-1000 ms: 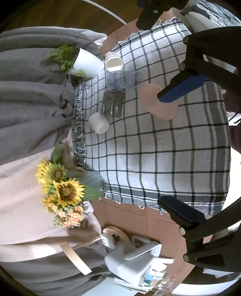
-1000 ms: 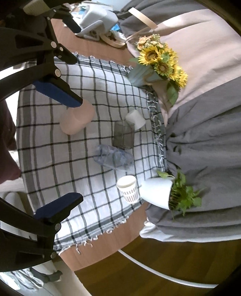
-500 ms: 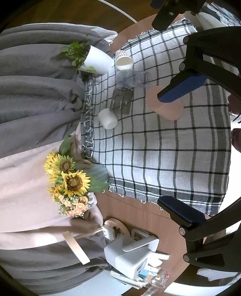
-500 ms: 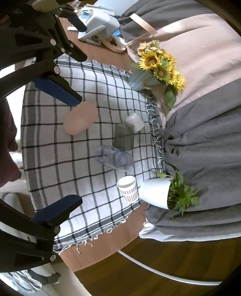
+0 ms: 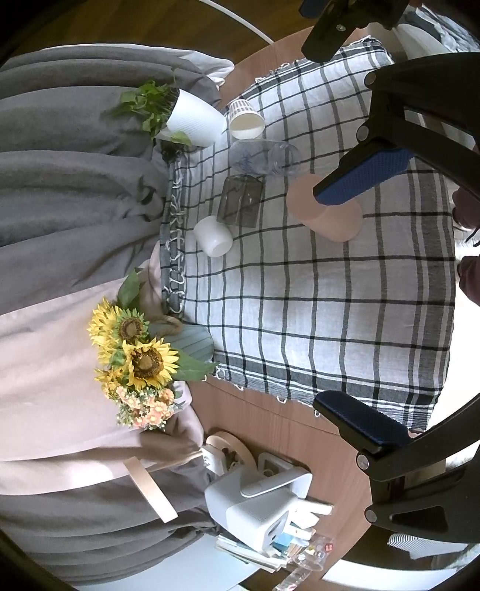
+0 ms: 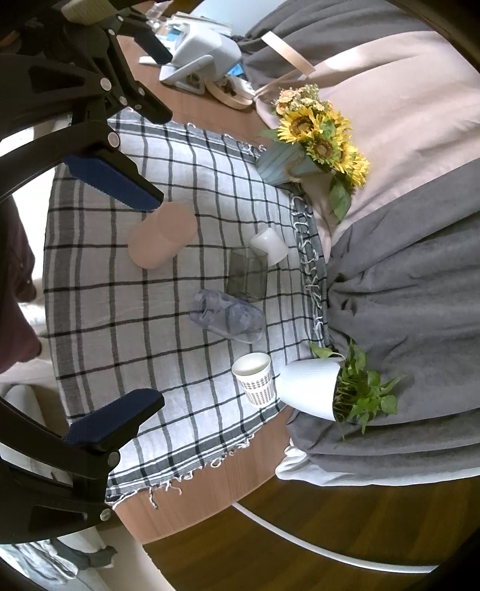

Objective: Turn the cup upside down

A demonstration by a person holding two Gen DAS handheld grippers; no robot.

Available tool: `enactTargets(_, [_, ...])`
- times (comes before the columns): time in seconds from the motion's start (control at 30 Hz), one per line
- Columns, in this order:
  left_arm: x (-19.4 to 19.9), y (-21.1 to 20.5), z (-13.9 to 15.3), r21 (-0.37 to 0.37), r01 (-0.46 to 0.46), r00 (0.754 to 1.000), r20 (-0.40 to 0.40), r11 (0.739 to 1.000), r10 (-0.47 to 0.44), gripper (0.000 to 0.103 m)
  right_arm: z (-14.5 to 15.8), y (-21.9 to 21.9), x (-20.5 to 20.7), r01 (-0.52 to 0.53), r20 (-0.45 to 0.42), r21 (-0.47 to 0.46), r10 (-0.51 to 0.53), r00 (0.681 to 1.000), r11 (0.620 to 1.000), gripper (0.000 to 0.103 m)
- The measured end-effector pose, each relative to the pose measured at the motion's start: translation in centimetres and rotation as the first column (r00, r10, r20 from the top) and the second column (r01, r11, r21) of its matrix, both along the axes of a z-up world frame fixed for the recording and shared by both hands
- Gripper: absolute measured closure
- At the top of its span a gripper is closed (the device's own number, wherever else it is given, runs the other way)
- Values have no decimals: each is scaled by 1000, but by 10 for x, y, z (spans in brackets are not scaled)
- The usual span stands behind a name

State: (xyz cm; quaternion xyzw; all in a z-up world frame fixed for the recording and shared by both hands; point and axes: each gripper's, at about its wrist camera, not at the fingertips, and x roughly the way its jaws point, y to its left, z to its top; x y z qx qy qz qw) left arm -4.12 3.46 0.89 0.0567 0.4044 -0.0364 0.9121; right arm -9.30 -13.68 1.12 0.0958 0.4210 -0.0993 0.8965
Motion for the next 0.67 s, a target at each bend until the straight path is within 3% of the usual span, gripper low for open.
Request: enactTargets(0.67, [-3,1,-2,1,1,1000,-7,1000,-1,0,-1,0,-1,-1,-2,0,1,1000,1000,5])
